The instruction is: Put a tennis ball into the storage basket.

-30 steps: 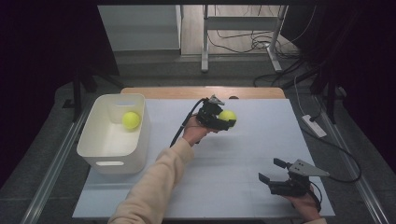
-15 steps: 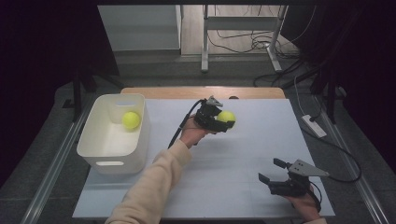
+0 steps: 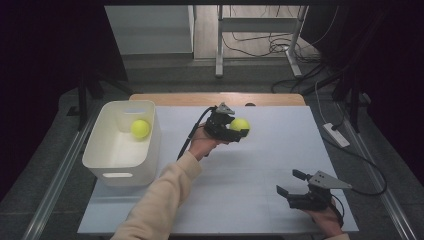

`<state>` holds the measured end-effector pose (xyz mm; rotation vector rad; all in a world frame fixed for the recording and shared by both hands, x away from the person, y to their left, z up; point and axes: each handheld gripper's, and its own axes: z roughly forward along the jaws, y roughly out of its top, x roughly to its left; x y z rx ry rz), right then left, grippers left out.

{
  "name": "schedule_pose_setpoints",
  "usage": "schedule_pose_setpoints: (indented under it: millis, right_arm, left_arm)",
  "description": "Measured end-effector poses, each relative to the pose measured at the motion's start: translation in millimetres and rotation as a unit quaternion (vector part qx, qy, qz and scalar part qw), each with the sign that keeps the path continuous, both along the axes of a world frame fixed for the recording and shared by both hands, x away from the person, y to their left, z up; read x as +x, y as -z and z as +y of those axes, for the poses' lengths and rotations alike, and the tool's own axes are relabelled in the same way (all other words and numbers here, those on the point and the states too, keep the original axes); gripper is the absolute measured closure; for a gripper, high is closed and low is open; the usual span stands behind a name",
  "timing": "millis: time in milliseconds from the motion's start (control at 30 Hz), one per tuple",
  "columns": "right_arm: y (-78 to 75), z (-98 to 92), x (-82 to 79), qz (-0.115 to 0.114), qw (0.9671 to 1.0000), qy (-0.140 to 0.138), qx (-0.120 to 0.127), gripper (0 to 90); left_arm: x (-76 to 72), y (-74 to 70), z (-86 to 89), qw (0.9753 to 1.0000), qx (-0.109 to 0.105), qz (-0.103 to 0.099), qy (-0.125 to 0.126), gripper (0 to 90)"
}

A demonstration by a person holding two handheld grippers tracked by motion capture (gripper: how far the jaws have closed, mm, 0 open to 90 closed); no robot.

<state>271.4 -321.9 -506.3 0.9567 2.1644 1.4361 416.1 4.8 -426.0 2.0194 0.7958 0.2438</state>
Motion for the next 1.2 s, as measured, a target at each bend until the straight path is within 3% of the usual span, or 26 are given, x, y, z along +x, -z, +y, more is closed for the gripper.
schedule_pose_setpoints:
  millis: [1200]
  right_arm:
    - [0.0, 1.1, 0.0, -0.001, 1.0, 0.002, -0.003, 11.4]
  left_arm:
    - [-17.6, -13.7, 21.6, 0.9995, -0.014, -0.026, -0.011, 27.8]
